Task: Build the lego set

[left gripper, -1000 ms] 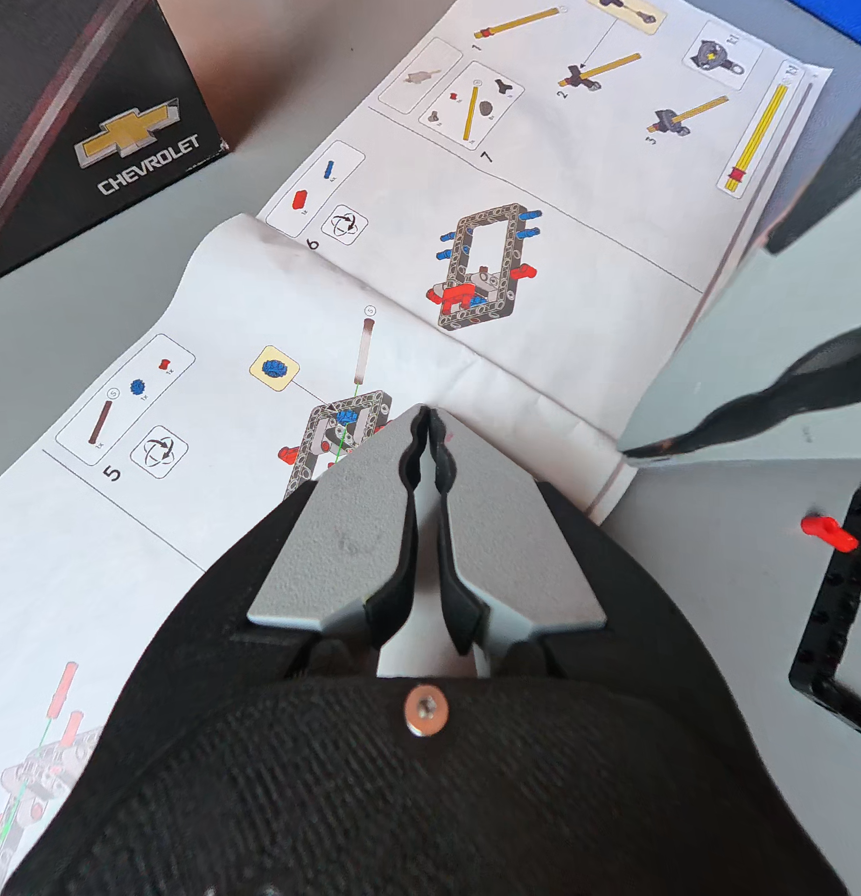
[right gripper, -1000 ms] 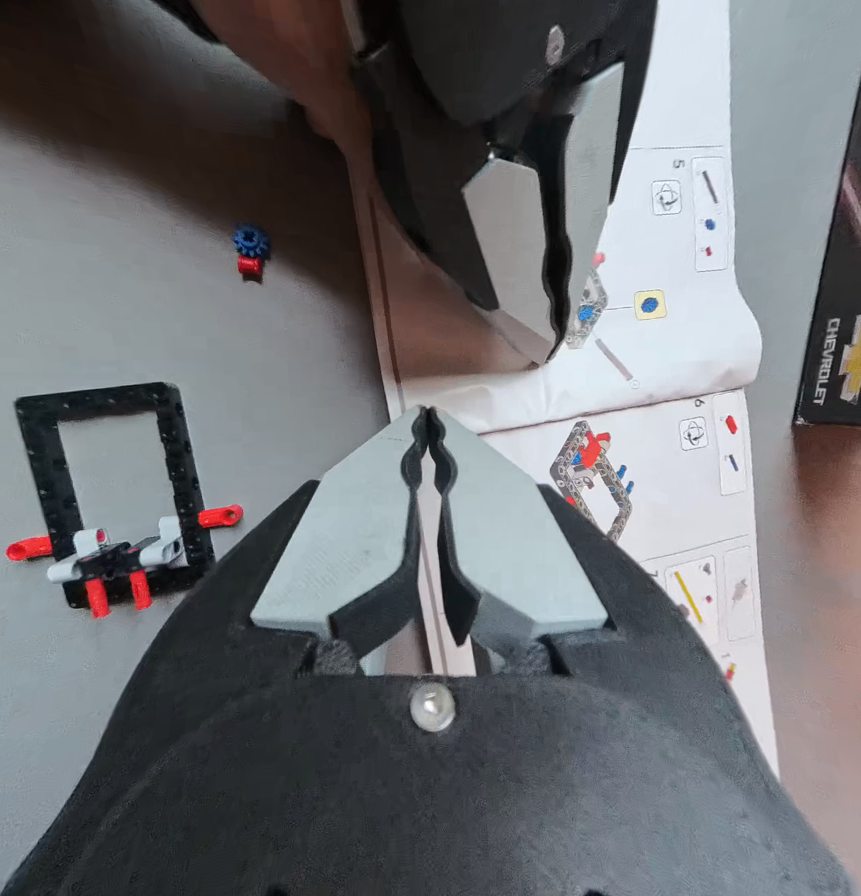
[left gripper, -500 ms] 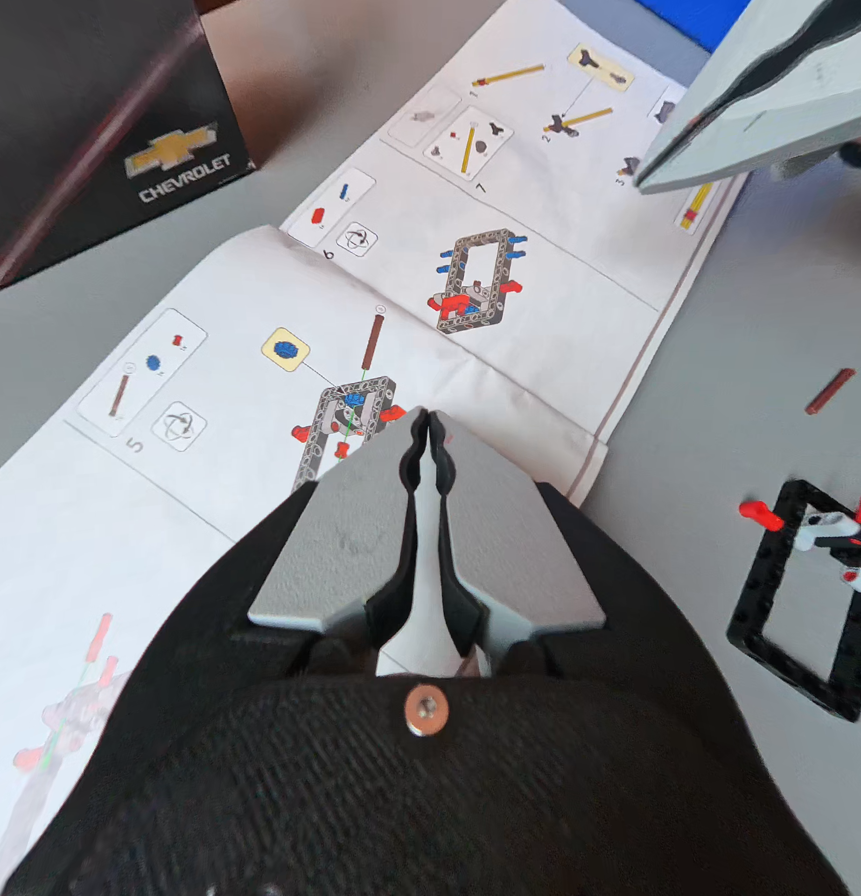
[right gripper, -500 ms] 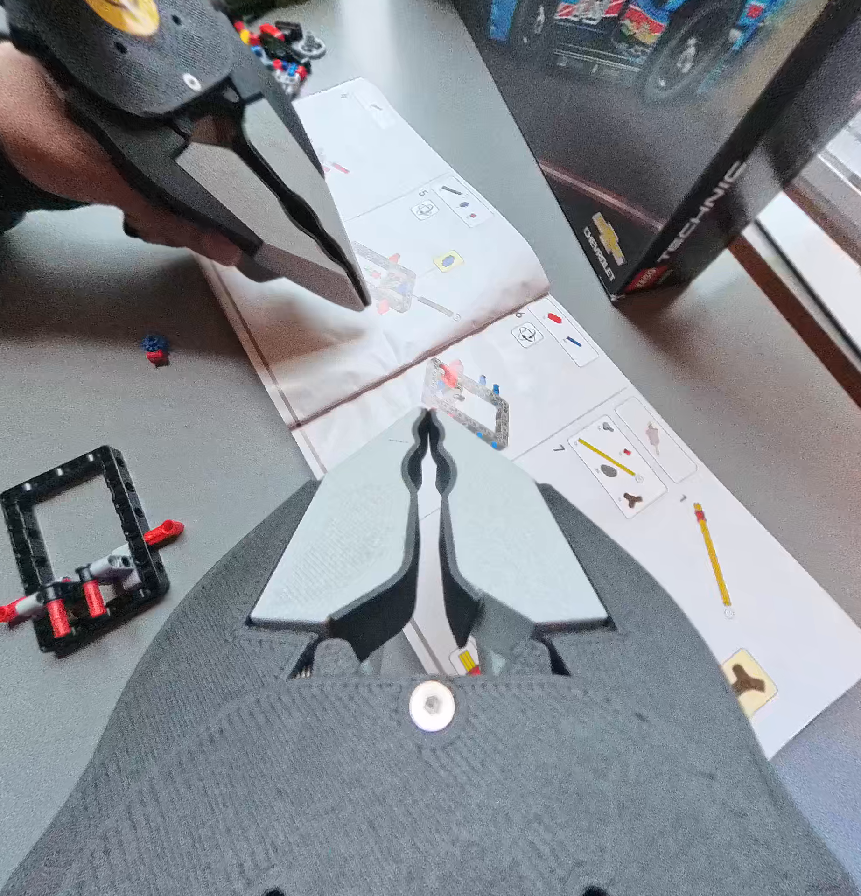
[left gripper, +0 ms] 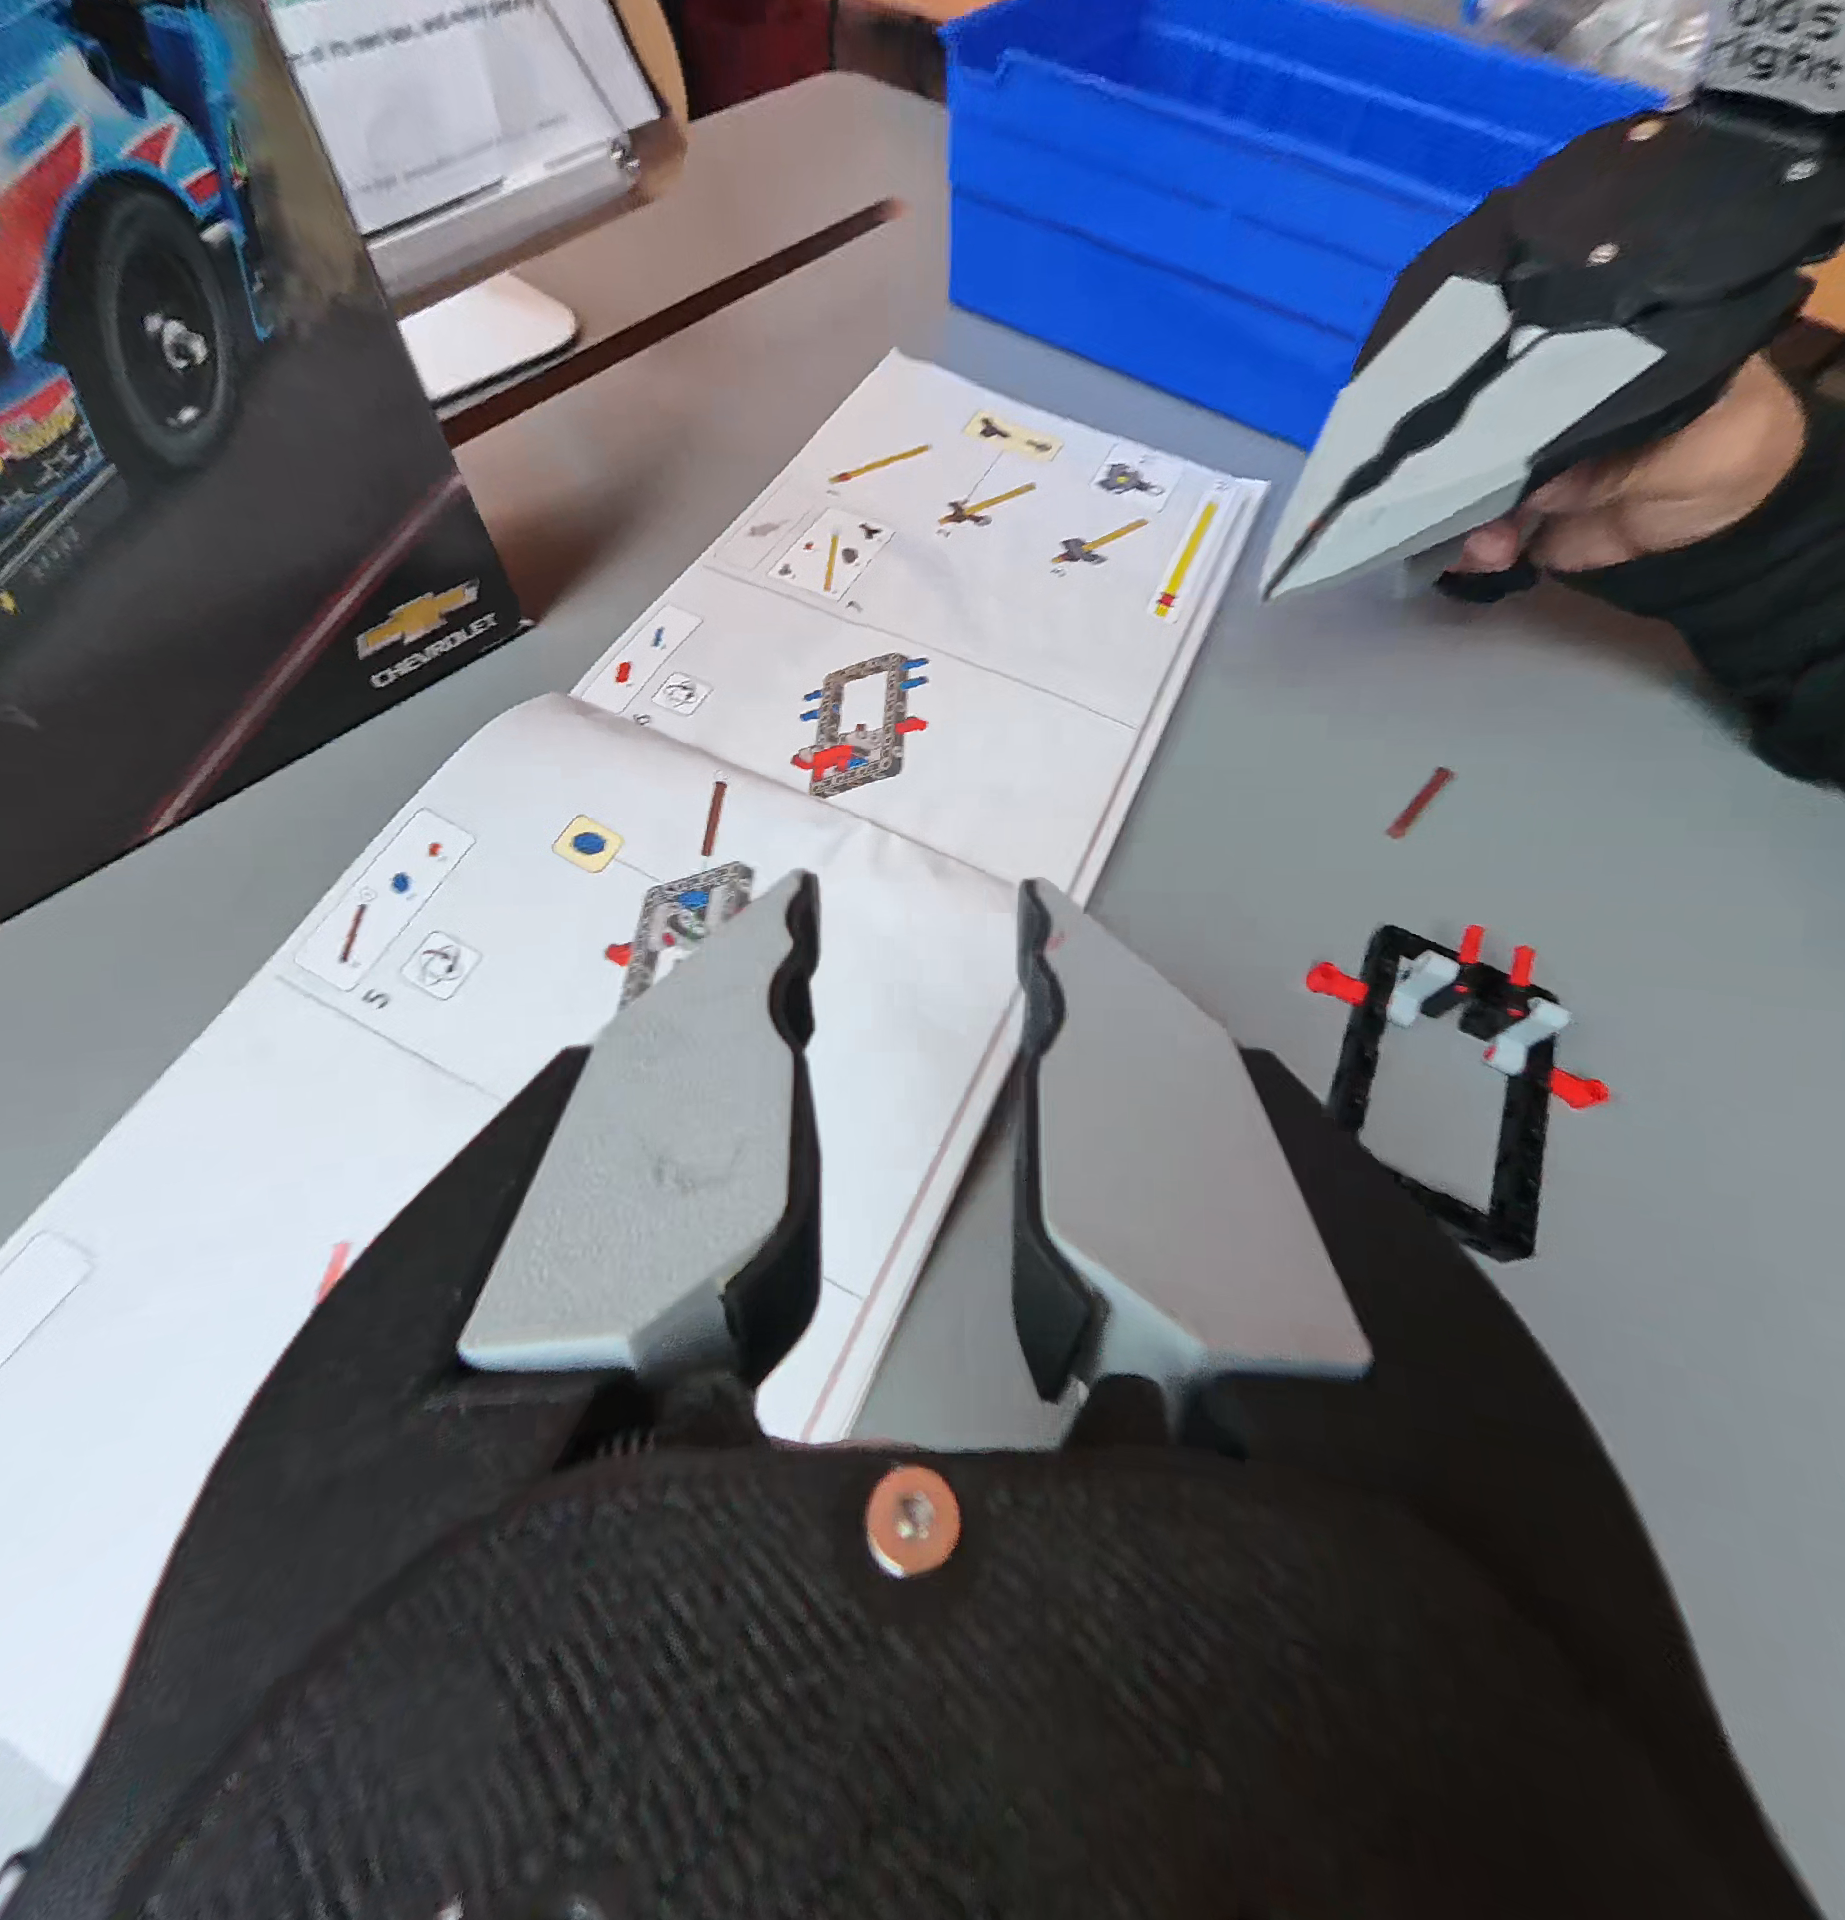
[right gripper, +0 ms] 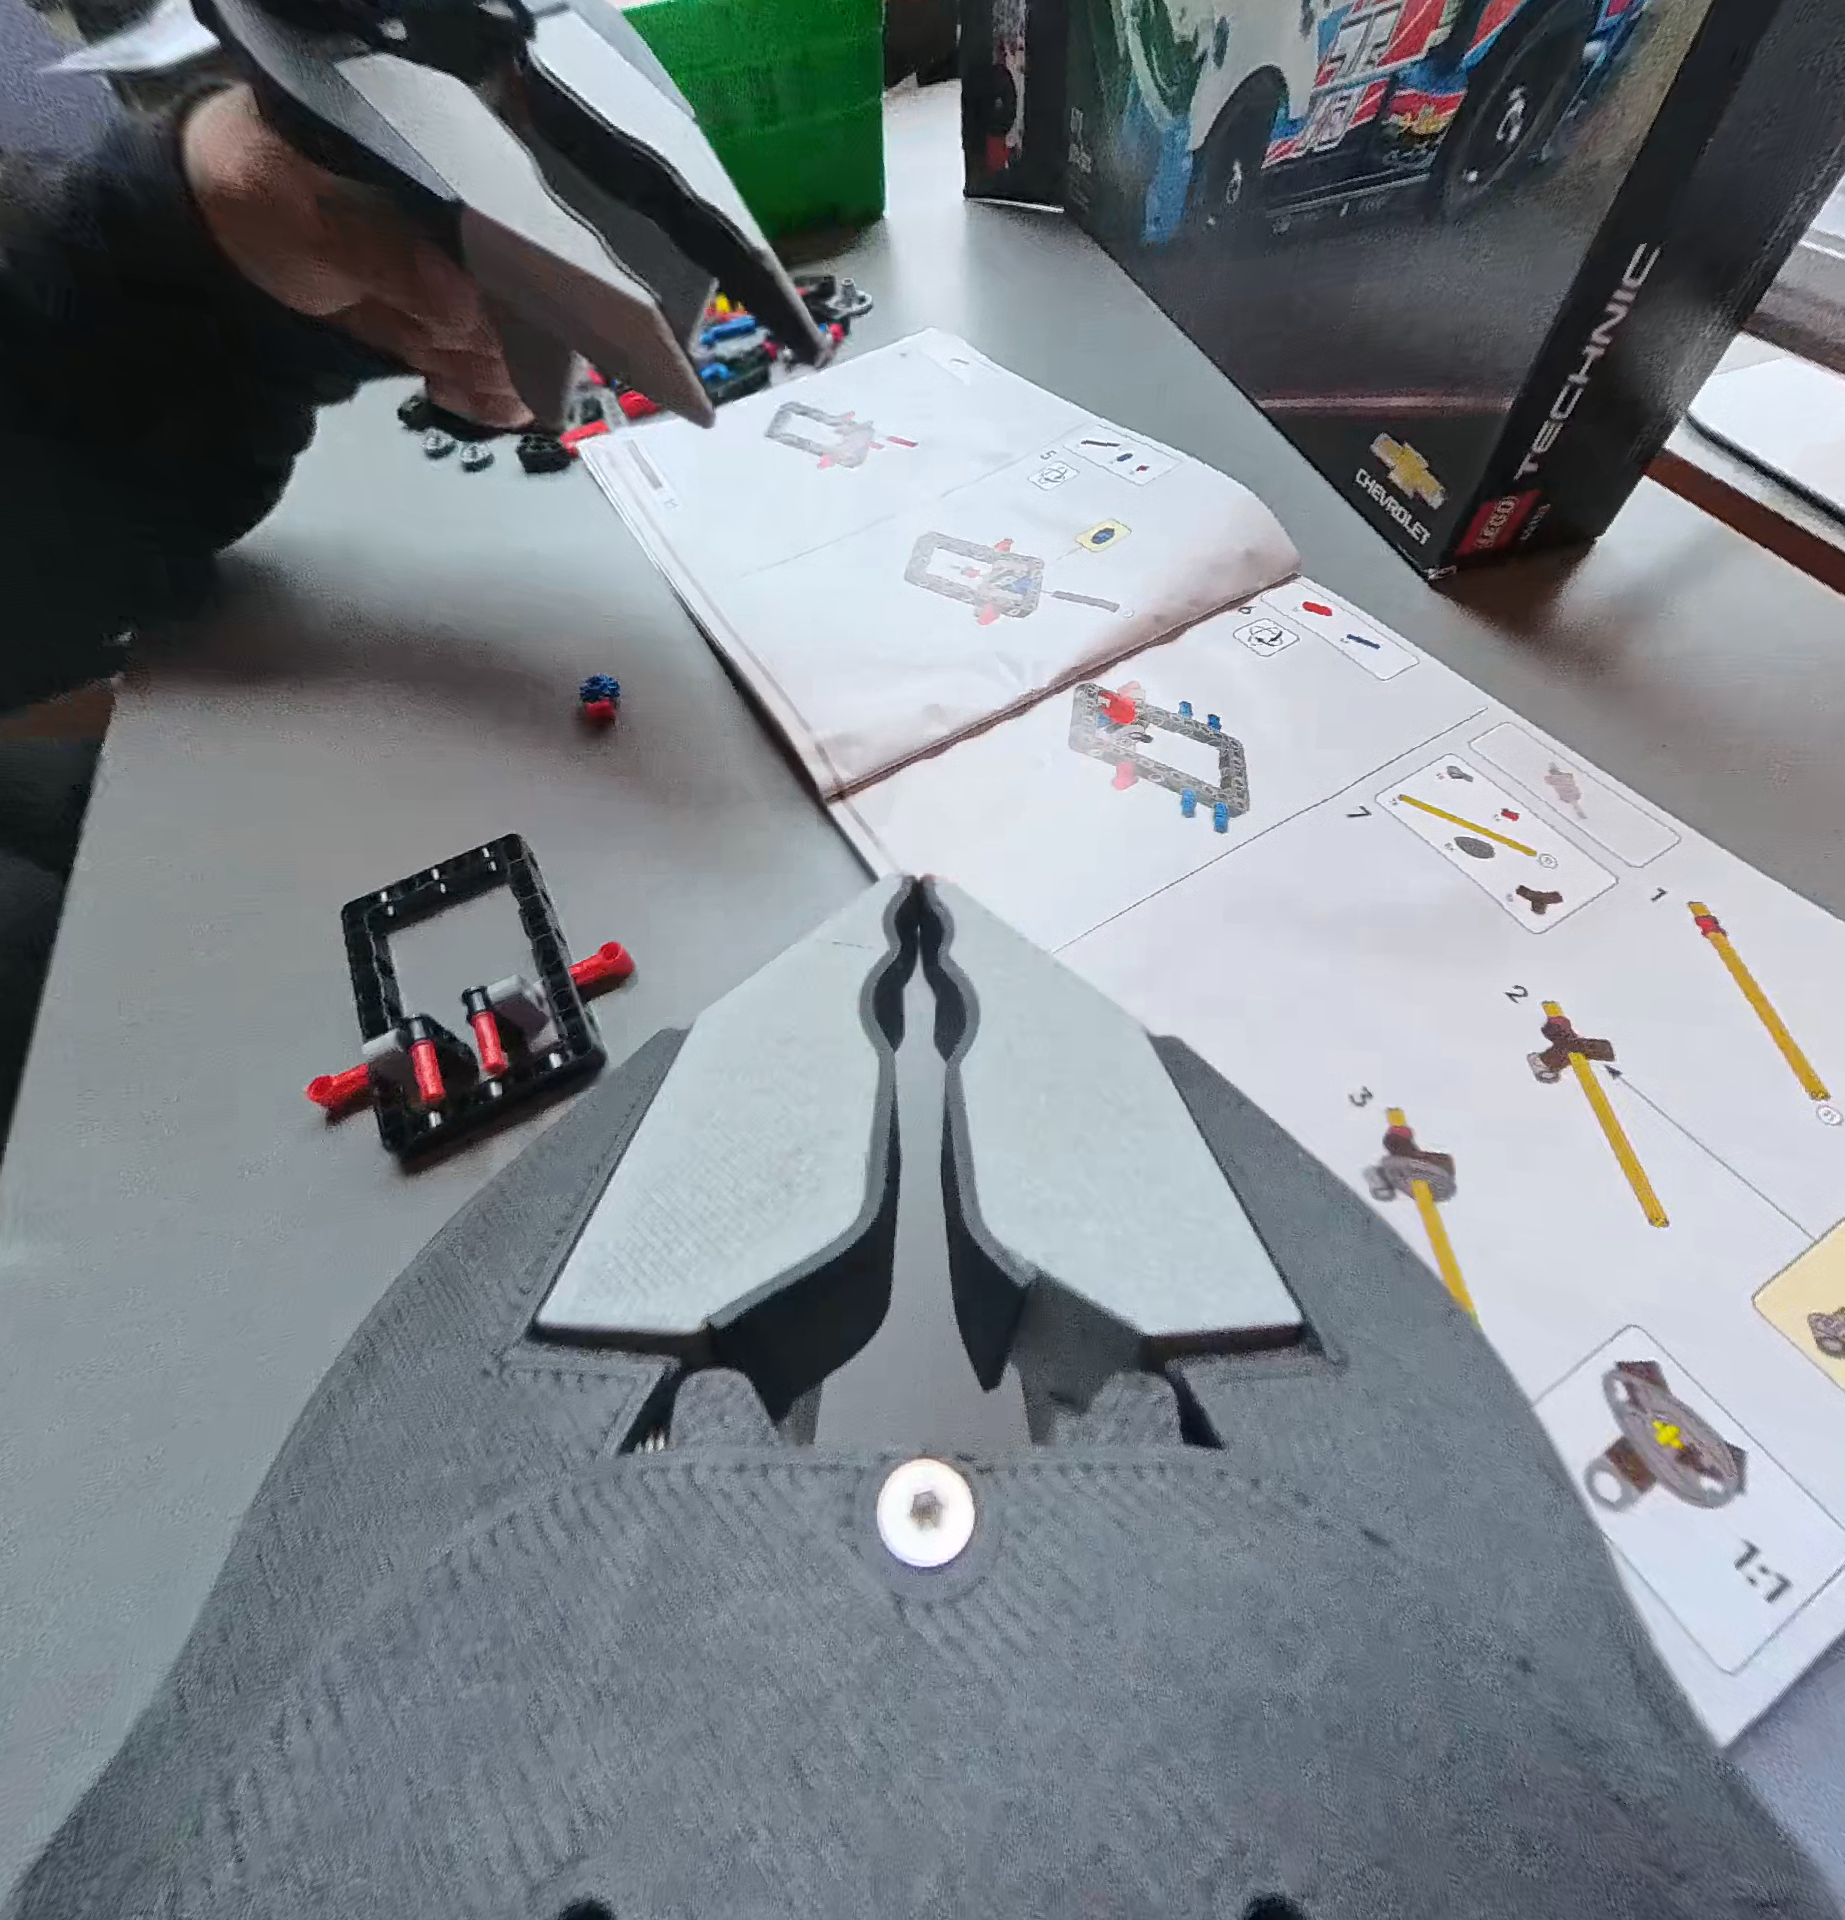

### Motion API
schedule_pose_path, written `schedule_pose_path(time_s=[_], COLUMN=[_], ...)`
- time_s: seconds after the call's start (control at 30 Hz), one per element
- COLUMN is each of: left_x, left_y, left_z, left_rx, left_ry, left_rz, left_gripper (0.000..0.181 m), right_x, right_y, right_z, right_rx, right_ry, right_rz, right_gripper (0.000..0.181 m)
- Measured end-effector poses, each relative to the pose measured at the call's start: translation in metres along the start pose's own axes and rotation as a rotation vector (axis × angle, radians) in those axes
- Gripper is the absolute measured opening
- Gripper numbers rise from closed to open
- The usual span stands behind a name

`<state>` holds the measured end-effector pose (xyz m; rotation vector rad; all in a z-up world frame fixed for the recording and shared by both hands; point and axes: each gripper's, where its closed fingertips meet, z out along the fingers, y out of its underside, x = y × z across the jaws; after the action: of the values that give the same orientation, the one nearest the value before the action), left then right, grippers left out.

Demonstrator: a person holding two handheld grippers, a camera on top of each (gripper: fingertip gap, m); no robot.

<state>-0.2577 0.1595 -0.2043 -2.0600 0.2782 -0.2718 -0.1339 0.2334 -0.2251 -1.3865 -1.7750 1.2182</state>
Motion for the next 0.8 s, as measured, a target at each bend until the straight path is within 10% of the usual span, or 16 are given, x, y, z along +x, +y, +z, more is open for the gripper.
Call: schedule_pose_path(time_s=[0.27, 0.8], left_x=[0.063, 0.049], left_y=[0.019, 0.019], left_z=[0.016, 0.019], left_rx=[0.066, 0.113], left_ry=[0.323, 0.158], left_rz=[0.135, 0.213], left_gripper=[0.032, 0.025], right_x=[-0.026, 0.013], right_y=[-0.004, -0.025], right_z=[-0.010, -0.003], right_rx=[0.037, 0.214], right_ry=[-0.112, 0.074], right_rz=[-0.078, 0.122], right_gripper=[0.000, 0.000])
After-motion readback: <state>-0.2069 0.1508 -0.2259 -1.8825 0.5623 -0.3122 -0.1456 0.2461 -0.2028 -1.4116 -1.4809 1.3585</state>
